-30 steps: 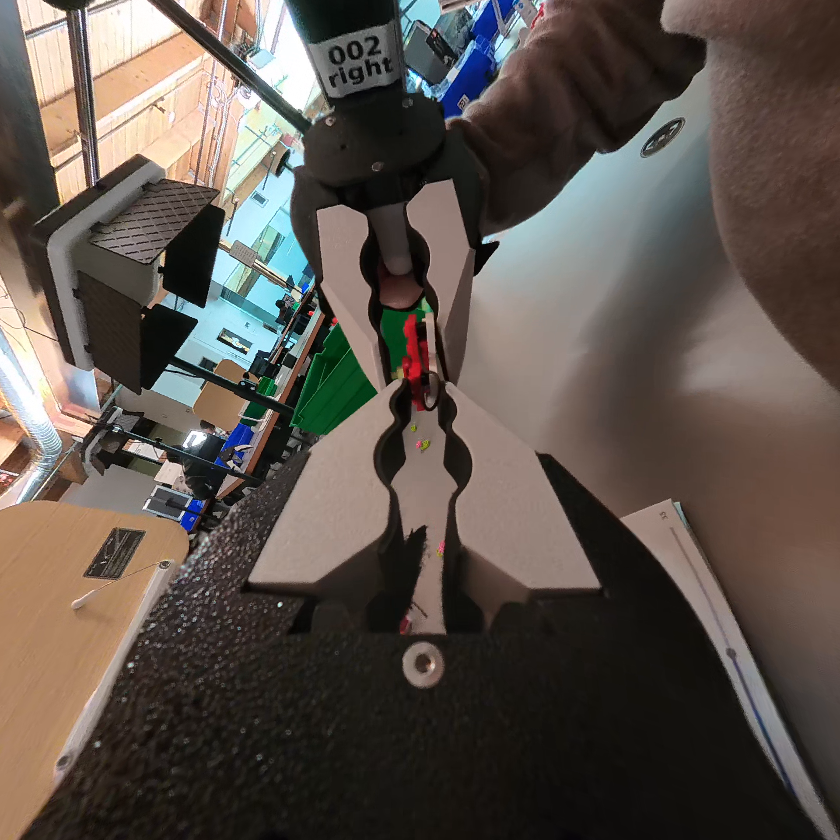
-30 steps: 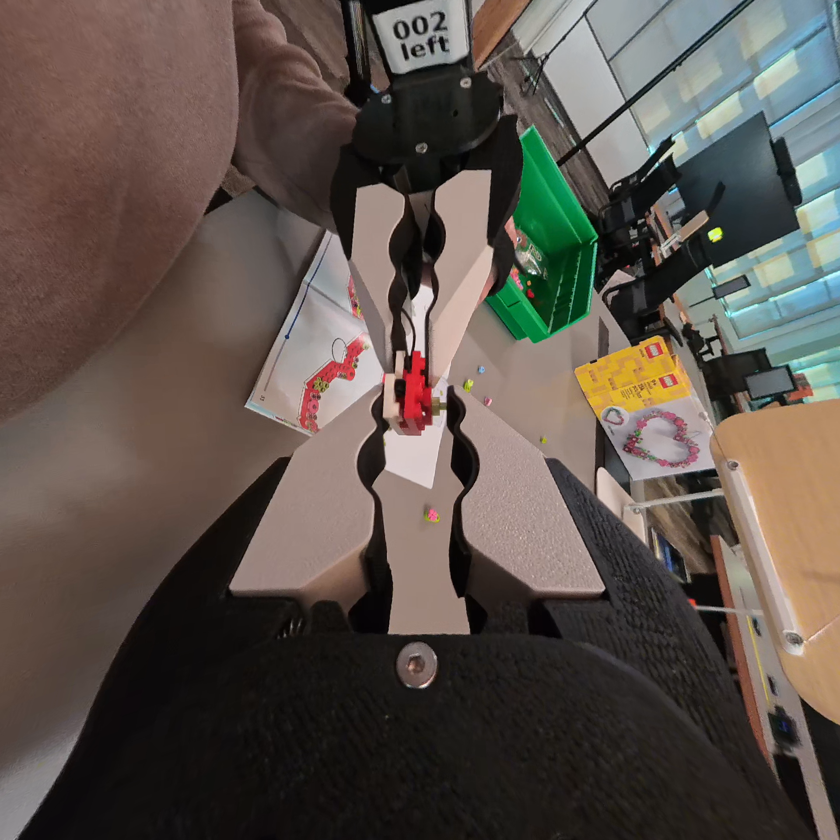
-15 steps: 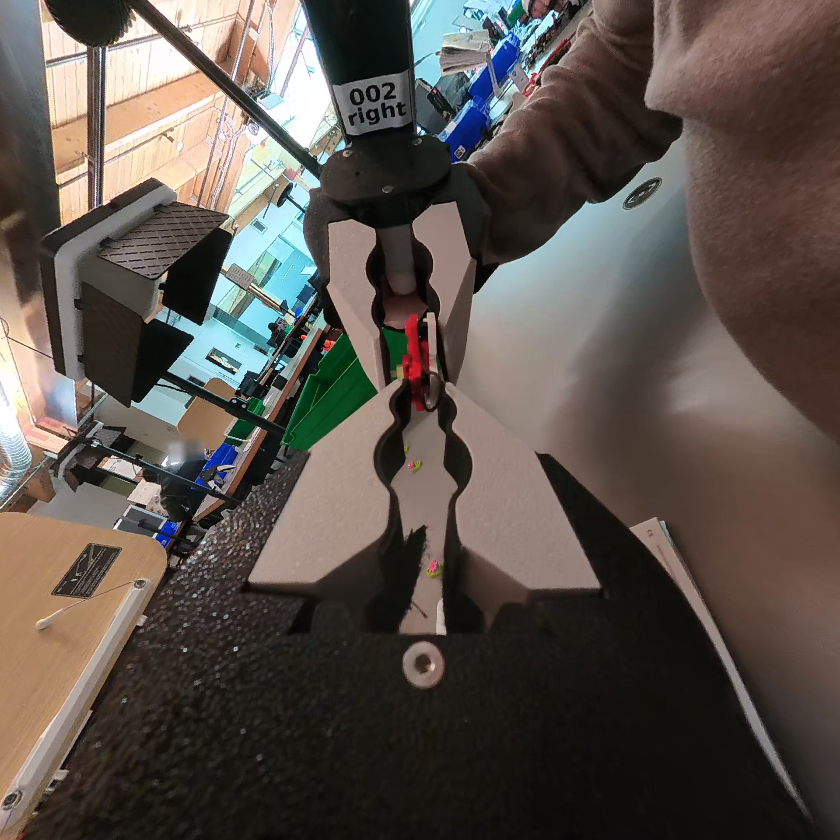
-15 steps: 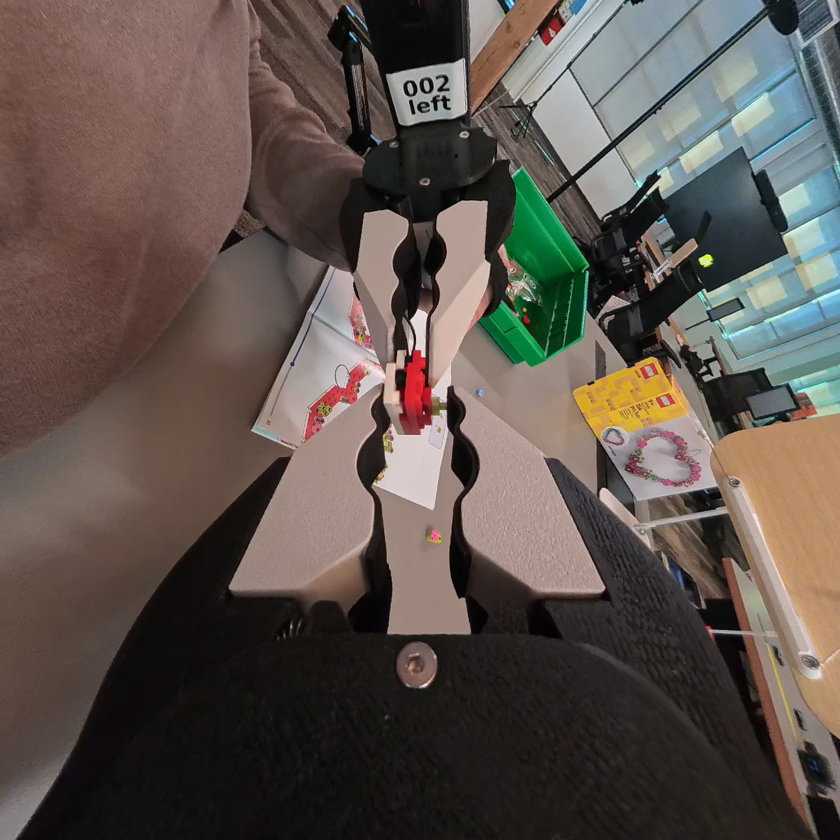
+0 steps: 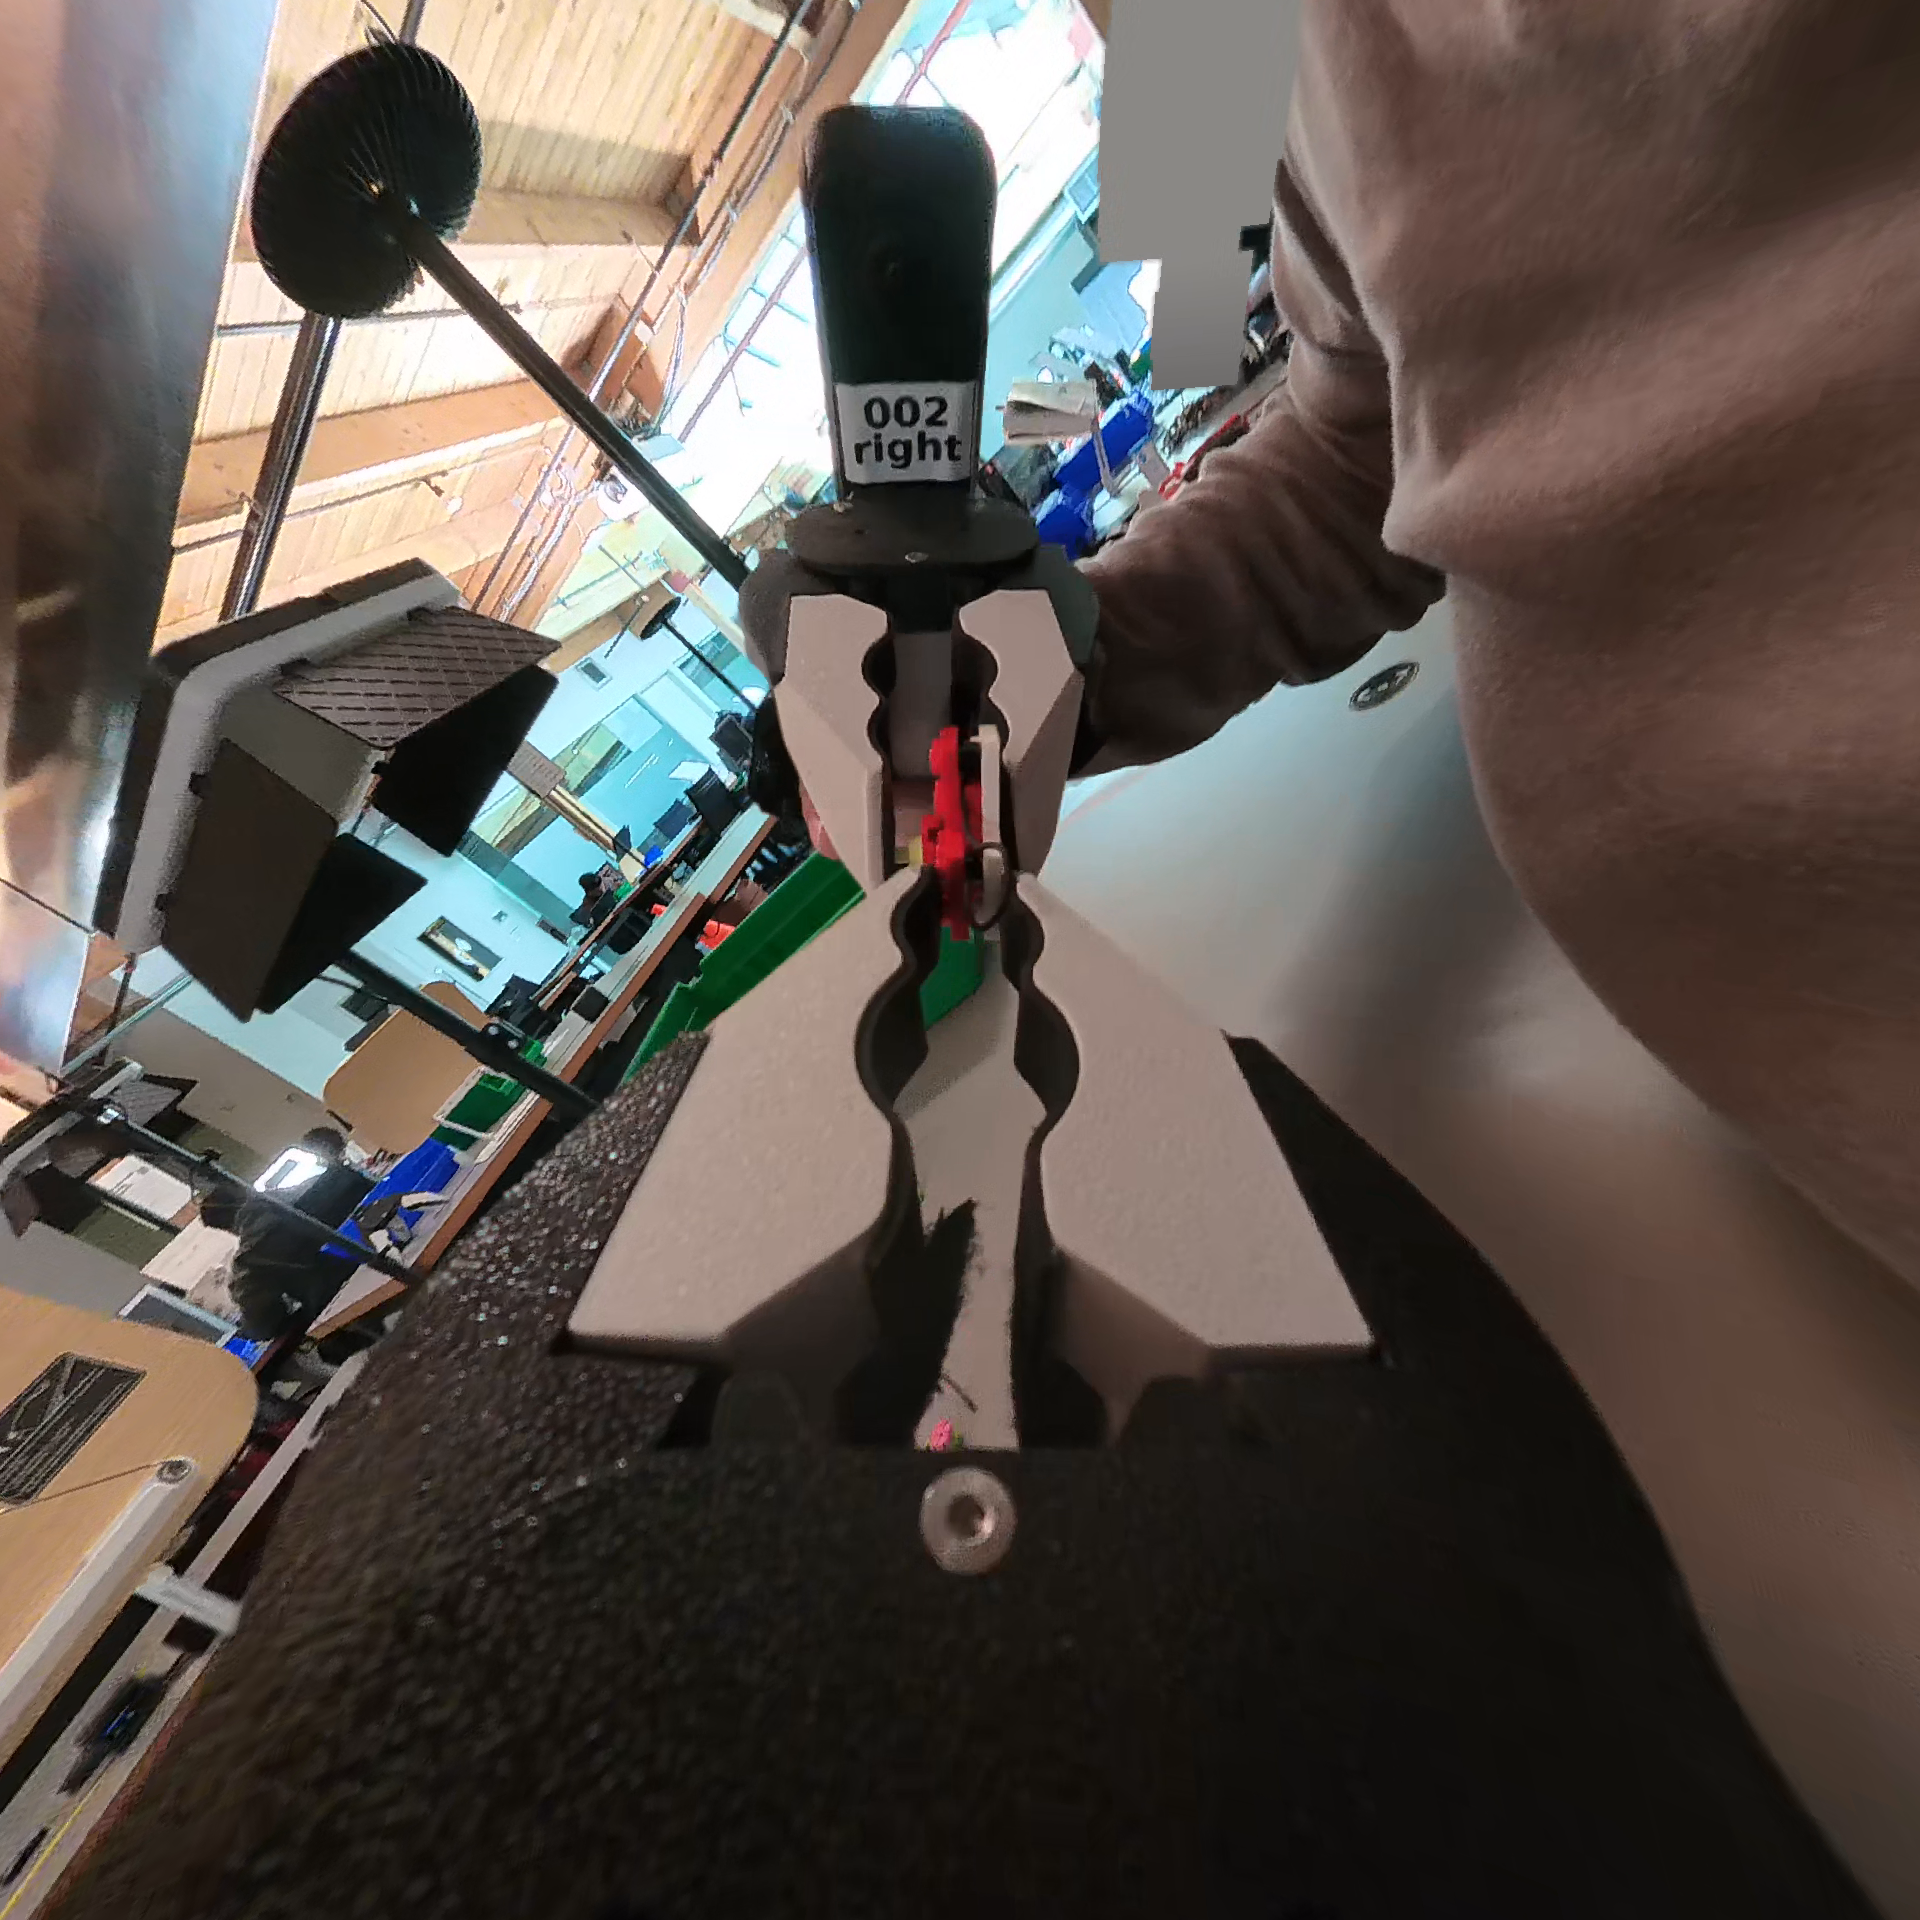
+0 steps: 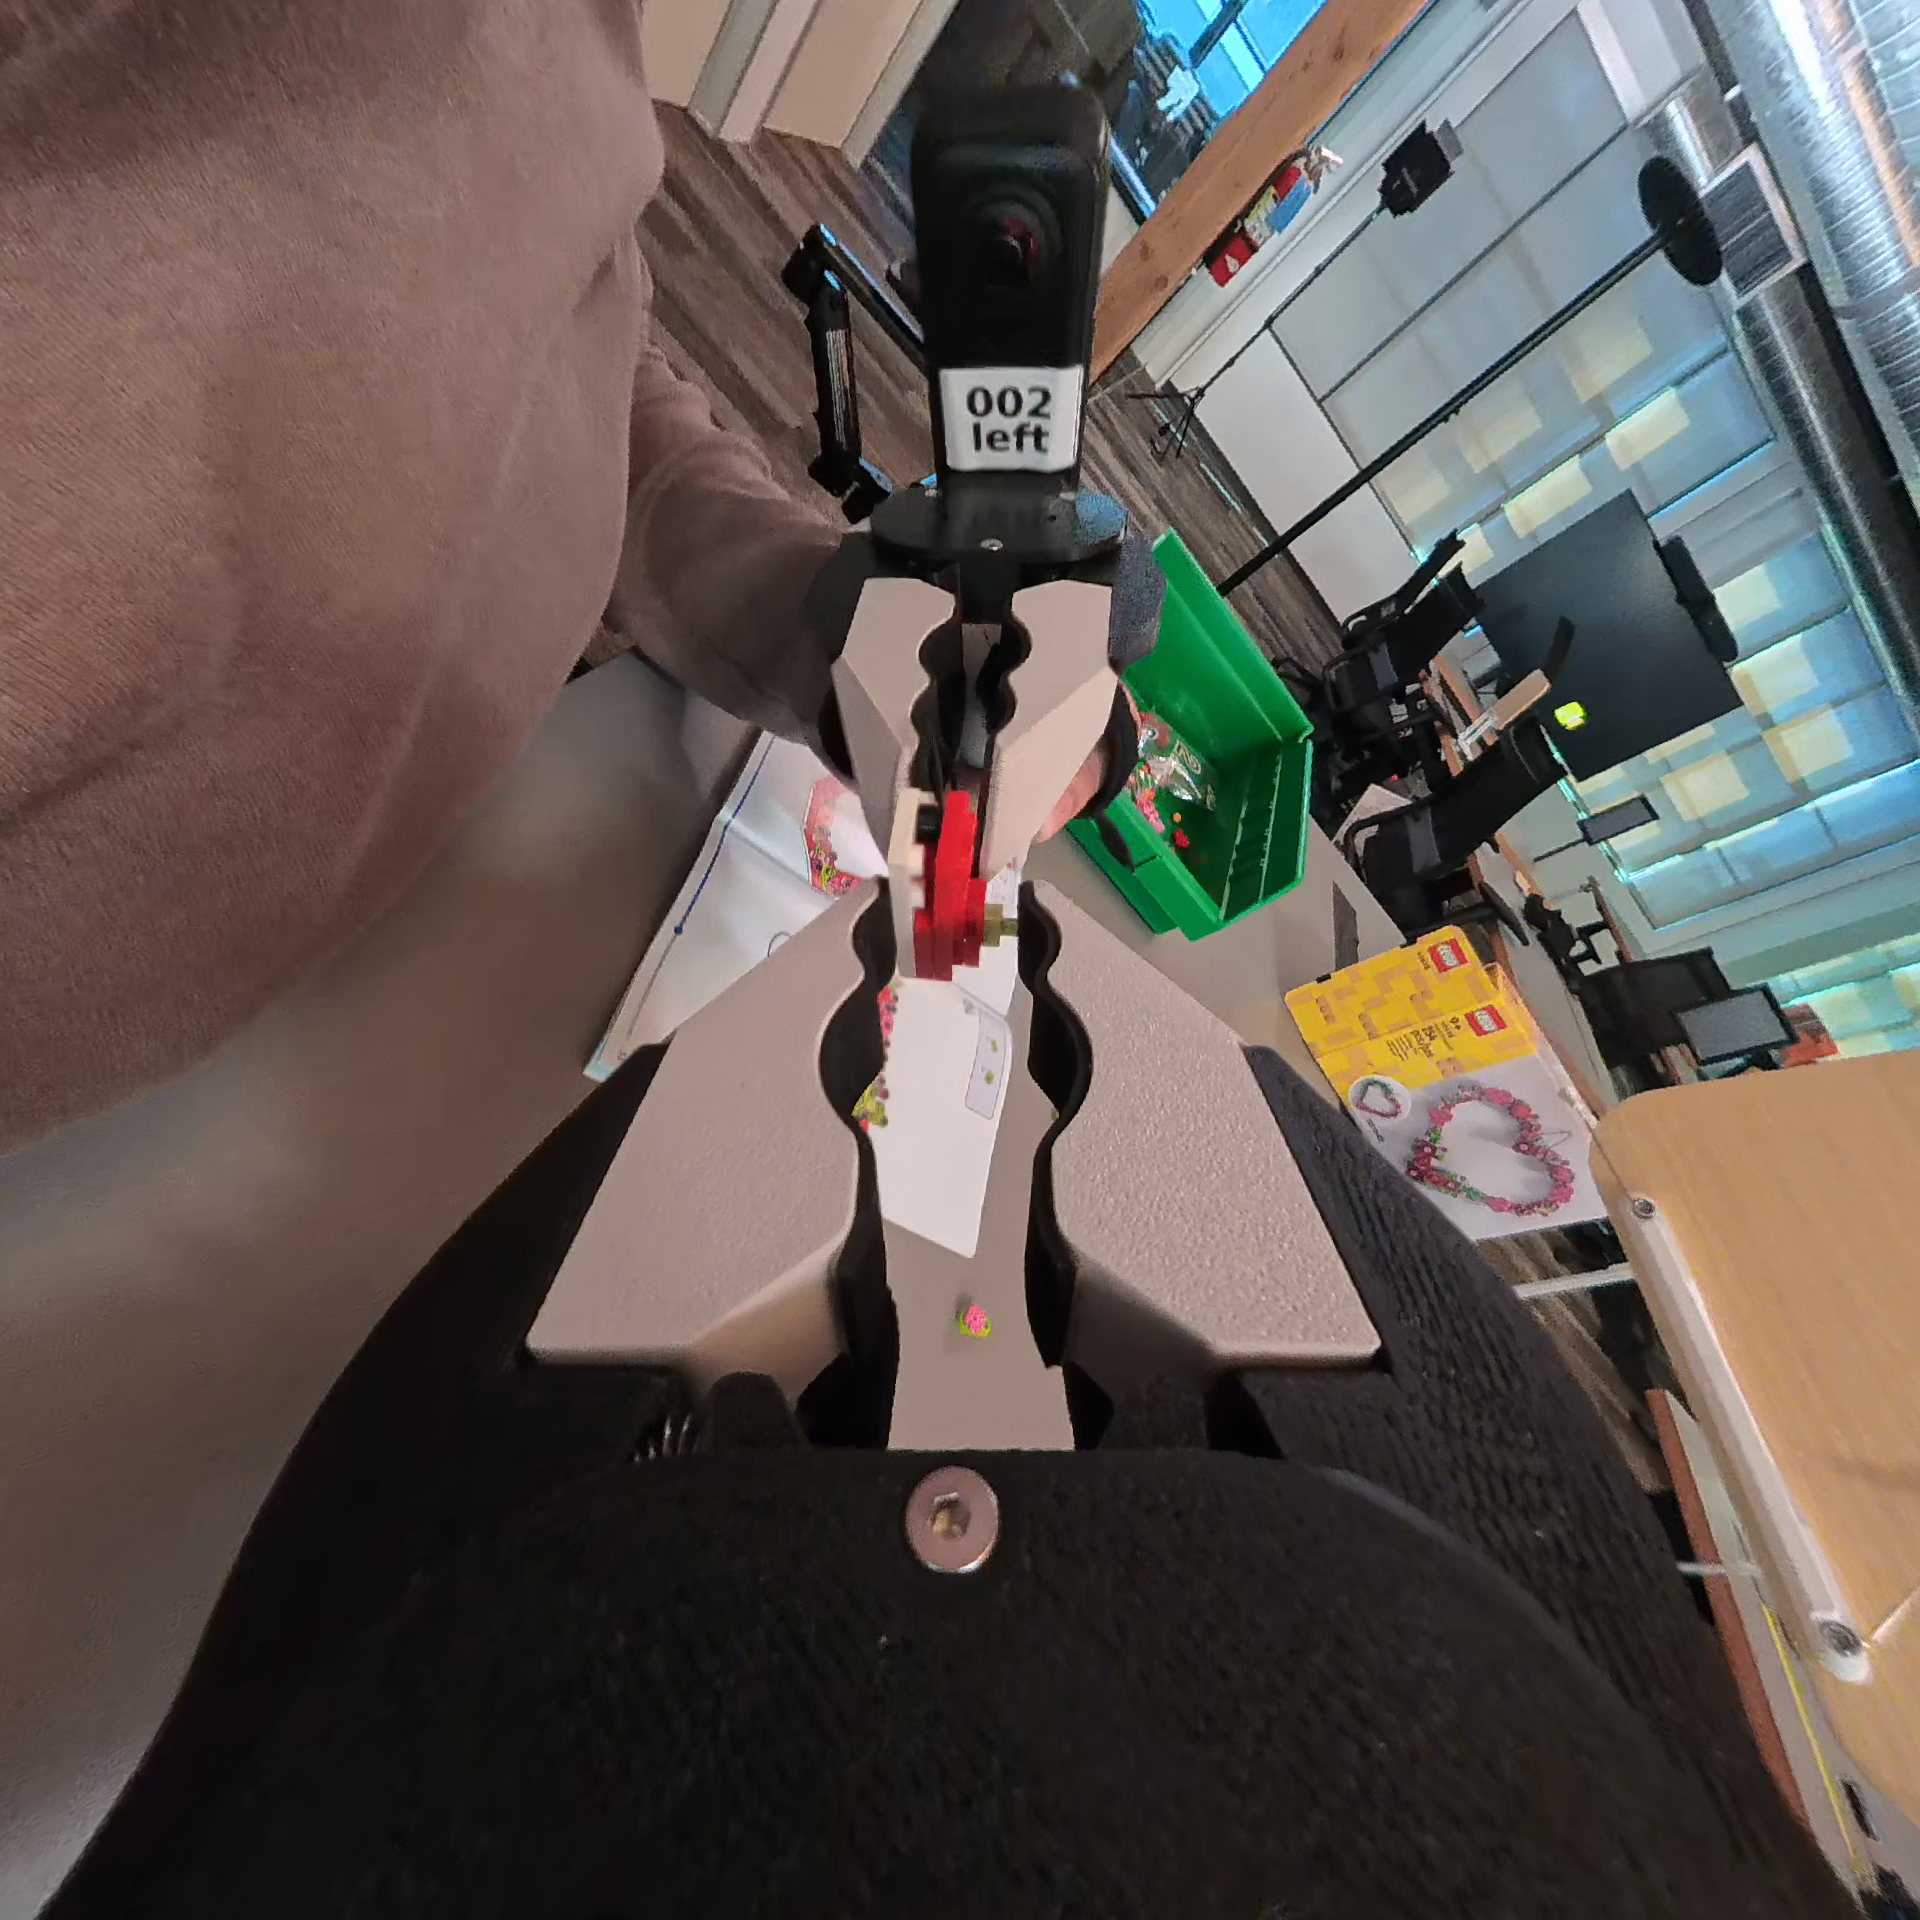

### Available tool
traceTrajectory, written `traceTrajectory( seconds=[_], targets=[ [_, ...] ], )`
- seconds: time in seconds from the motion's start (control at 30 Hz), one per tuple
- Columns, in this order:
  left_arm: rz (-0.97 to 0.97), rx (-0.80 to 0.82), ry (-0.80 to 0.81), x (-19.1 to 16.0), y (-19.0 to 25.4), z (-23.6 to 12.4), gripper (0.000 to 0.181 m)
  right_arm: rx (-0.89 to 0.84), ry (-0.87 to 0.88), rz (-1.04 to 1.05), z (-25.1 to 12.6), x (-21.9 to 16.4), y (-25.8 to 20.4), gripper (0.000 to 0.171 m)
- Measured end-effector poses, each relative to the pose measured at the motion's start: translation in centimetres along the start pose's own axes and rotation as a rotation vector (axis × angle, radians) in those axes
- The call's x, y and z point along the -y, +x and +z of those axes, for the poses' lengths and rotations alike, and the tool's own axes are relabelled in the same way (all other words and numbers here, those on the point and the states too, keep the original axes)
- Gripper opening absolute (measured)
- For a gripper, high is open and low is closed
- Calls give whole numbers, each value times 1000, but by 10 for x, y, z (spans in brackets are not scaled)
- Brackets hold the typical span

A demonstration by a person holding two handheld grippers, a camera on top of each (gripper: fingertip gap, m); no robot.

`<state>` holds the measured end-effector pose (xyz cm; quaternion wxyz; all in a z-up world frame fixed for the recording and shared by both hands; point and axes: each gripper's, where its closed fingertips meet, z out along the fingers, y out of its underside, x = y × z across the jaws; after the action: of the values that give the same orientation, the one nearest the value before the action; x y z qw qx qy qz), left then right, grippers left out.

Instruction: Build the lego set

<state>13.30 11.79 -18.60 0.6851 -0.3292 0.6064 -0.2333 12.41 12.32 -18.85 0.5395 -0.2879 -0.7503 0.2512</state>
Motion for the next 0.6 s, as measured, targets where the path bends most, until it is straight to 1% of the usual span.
traceTrajectory(
  seconds=[0.17, 0.4, 0.6],
  targets=[
    [-10, 4, 23, 5, -2, -1, 9, -9, 31, 13, -2, 7, 2, 22],
    [0, 1, 12, 6, -2, -1, 9, -32, -1, -26, -2, 6, 2, 21],
    [-33, -6, 58, 11, -2, -1, 9, -51, 9, -55, -3, 11, 3, 21]
  ],
)
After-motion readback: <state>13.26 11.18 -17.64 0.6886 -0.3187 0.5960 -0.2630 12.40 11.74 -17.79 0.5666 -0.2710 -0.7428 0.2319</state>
